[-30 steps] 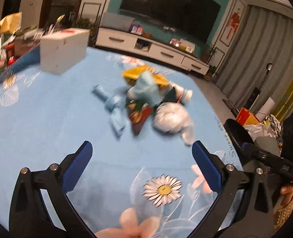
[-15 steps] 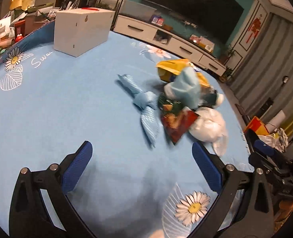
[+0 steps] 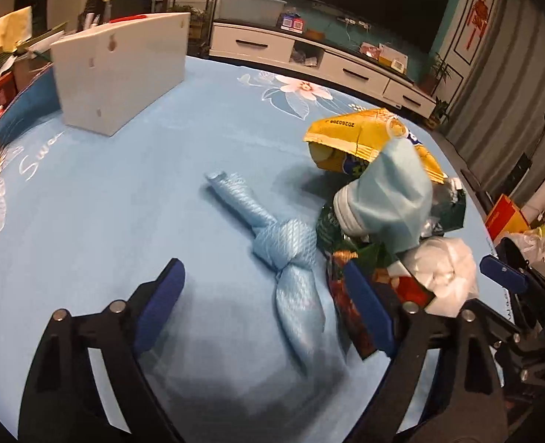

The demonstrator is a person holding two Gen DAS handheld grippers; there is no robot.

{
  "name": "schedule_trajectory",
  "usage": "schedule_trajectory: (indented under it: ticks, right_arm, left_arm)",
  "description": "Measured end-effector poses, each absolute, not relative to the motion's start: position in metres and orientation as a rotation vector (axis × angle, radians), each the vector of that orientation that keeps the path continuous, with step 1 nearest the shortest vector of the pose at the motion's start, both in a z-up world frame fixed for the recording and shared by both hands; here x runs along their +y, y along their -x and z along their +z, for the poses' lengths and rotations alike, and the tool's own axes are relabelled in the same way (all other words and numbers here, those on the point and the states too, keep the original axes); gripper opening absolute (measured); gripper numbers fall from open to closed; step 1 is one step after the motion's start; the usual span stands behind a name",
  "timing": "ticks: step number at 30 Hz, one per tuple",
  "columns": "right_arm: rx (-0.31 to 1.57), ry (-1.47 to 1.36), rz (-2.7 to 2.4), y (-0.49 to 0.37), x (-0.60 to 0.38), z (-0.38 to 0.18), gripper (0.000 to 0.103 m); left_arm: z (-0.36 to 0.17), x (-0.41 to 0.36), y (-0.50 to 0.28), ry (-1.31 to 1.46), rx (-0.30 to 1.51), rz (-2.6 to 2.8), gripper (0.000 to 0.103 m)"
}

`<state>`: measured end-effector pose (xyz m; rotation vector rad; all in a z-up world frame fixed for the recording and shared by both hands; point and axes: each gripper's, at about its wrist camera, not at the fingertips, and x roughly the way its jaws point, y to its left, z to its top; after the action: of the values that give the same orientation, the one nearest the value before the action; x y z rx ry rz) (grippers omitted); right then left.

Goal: Collect trash
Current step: 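Grasp the blue knotted cloth with the left tool while the right tool grasps the white plastic bag, then carry the cloth and white bag over the black bucket and open both tools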

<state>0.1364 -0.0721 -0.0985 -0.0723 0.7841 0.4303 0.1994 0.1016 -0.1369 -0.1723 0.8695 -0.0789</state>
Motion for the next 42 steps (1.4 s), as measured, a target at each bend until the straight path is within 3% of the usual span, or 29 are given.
schedule_trajectory:
  ticks: [2,4,7,9,11,12,16,27,35,42]
  right_arm:
    - [0.789,0.084,0.432,-0.141,-0.068,-0.102,0.066]
    - [0.791,0.093,0.436,-0.144,-0.066,-0.105,0.056]
    - [0.795,0.102,0.433,-0.145,-0.065,-0.107,0.042]
    - [0.795,0.106,0.432,-0.144,-0.065,-0.108,0.036]
    - [0.794,0.099,0.436,-0.143,-0.067,-0.107,0.029]
    - [0.793,0.092,0.436,-0.143,-0.068,-0.107,0.027]
    - [0.781,0.039,0.447,-0.137,-0.077,-0.099,0.023]
    - [0.773,-0.157,0.489,-0.093,-0.119,-0.077,0.022]
    - [0.811,-0.201,0.456,-0.043,-0.143,-0.075,0.022]
    - [0.736,-0.247,0.456,-0.004,-0.161,-0.052,0.022]
  left_arm:
    - [-0.139,0.099,-0.205,0.165,0.875,-0.083,0.084]
    - [-0.141,0.095,-0.213,0.157,0.881,-0.089,0.078]
    - [-0.145,0.093,-0.22,0.141,0.896,-0.08,0.061]
    - [-0.148,0.092,-0.223,0.143,0.903,-0.093,0.055]
    - [-0.149,0.09,-0.221,0.157,0.904,-0.119,0.04]
    - [-0.148,0.089,-0.219,0.16,0.901,-0.127,0.038]
    - [-0.146,0.093,-0.209,0.172,0.892,-0.127,0.034]
    - [-0.127,0.107,-0.139,0.221,0.862,-0.146,0.034]
    - [-0.115,0.078,-0.079,0.222,0.892,-0.231,0.035]
    - [-0.089,0.049,-0.042,0.175,0.828,-0.274,0.035]
